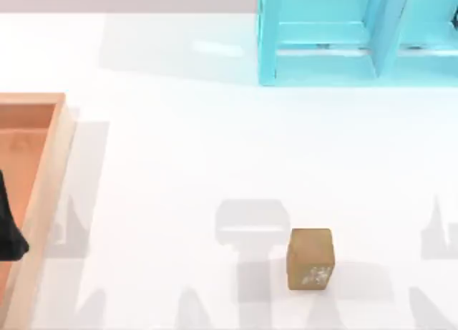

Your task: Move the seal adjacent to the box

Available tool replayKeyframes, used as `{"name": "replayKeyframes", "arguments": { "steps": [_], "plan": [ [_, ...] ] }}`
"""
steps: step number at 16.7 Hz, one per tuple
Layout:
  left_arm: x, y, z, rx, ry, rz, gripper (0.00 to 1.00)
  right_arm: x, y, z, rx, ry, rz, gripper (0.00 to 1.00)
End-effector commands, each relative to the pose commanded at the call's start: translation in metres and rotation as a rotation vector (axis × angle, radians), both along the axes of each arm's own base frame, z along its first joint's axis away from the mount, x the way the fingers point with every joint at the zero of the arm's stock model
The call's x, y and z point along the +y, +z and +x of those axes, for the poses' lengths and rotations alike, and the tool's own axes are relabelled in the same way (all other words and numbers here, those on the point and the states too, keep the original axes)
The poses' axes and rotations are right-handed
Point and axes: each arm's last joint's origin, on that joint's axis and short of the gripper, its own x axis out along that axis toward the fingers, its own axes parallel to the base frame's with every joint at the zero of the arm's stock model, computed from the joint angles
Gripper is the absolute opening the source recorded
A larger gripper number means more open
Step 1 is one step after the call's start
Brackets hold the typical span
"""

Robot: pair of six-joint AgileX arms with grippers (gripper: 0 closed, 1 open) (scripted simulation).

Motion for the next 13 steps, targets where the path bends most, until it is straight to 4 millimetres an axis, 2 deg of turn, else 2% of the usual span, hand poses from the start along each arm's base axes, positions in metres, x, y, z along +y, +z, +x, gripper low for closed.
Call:
{"name": "replayKeyframes", "arguments": {
  "steps": [3,5,9,13],
  "plan": [
    [-0.001,0.002,0.0,0.007,-0.009,-0.004,1.0,0.0,0.0,0.0,0.0,0.0,0.0,1.0],
    [-0.005,0.011,0.0,0.043,-0.055,-0.024,1.0,0.0,0.0,0.0,0.0,0.0,0.0,1.0],
    [-0.022,0.049,0.007,0.221,-0.219,-0.099,1.0,0.0,0.0,0.0,0.0,0.0,0.0,1.0],
    [-0.059,0.093,0.037,0.546,-0.385,-0.164,1.0,0.0,0.0,0.0,0.0,0.0,0.0,1.0]
  ]
}}
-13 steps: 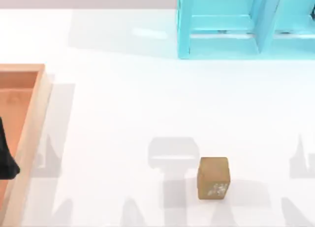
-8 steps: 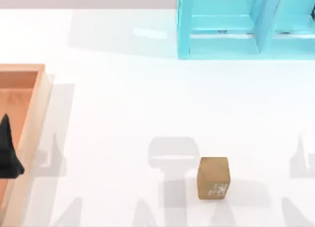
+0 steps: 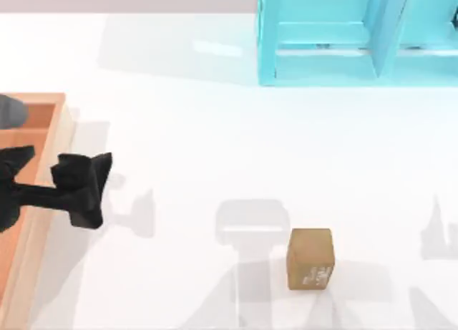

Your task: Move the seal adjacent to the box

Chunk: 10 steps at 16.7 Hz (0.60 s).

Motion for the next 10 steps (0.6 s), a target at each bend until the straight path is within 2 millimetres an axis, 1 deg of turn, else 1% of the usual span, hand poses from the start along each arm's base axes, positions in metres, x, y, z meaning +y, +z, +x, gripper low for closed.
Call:
{"name": "replayKeyframes", "arguments": {
  "steps": [2,4,7,10],
  "plan": [
    [-0.03,0.015,0.023,0.194,-0.07,0.01,1.0,0.0,0.0,0.0,0.0,0.0,0.0,1.0],
    [-0.067,0.021,0.046,0.391,-0.118,0.047,1.0,0.0,0.0,0.0,0.0,0.0,0.0,1.0],
    [-0.13,0.017,0.072,0.648,-0.139,0.136,1.0,0.0,0.0,0.0,0.0,0.0,0.0,1.0],
    [-0.19,0.006,0.084,0.831,-0.11,0.237,1.0,0.0,0.0,0.0,0.0,0.0,0.0,1.0]
  ]
}}
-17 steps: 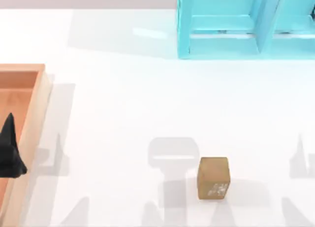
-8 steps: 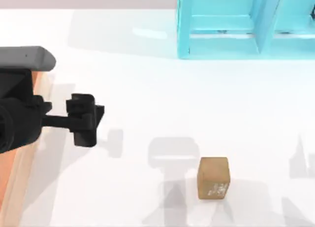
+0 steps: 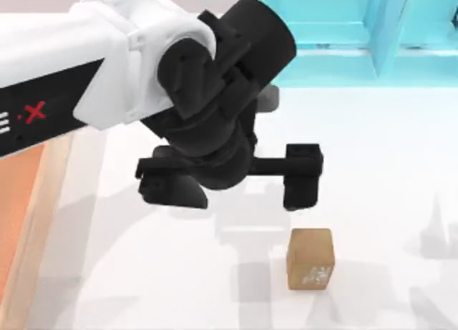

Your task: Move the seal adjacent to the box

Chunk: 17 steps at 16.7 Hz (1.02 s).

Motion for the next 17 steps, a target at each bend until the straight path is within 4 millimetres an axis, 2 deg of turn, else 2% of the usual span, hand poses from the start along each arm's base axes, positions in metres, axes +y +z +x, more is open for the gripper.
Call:
{"name": "replayKeyframes", "arguments": {
  "steps": [4,8,12,17],
  "plan": [
    [-0.062,-0.015,0.005,0.118,0.045,0.141,1.0,0.0,0.0,0.0,0.0,0.0,0.0,1.0],
    [-0.101,-0.028,0.008,0.15,0.109,0.237,1.0,0.0,0.0,0.0,0.0,0.0,0.0,1.0],
    [-0.117,-0.027,0.01,0.14,0.159,0.265,1.0,0.0,0.0,0.0,0.0,0.0,0.0,1.0],
    [-0.119,-0.027,0.01,0.137,0.167,0.269,1.0,0.0,0.0,0.0,0.0,0.0,0.0,1.0]
  ]
}}
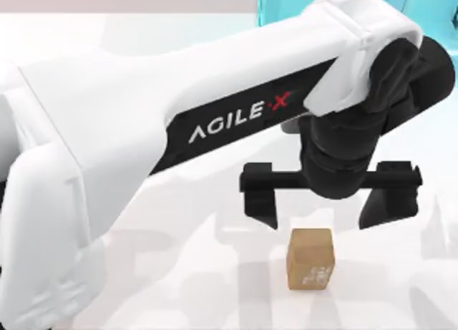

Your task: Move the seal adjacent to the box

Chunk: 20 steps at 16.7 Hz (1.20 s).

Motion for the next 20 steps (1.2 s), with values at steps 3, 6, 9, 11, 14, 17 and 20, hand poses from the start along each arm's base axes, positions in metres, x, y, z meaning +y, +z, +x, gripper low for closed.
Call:
{"name": "replayKeyframes", "arguments": {
  "steps": [3,6,9,11,14,17,20],
  "plan": [
    [0.001,0.0,0.002,0.0,0.004,-0.003,1.0,0.0,0.0,0.0,0.0,0.0,0.0,1.0],
    [0.0,-0.021,0.002,0.002,0.0,0.003,1.0,0.0,0.0,0.0,0.0,0.0,0.0,1.0],
    [-0.002,-0.058,0.003,-0.004,0.0,-0.006,1.0,0.0,0.0,0.0,0.0,0.0,0.0,1.0],
    [-0.001,-0.082,0.002,-0.005,0.0,-0.007,1.0,0.0,0.0,0.0,0.0,0.0,0.0,1.0],
    [0.0,-0.1,0.0,0.0,0.0,0.0,1.0,0.0,0.0,0.0,0.0,0.0,0.0,1.0],
    [0.001,-0.1,0.0,0.0,0.0,0.0,1.0,0.0,0.0,0.0,0.0,0.0,0.0,1.0],
    [0.001,-0.1,0.0,0.0,0.0,0.0,0.77,0.0,0.0,0.0,0.0,0.0,0.0,1.0]
  ]
}}
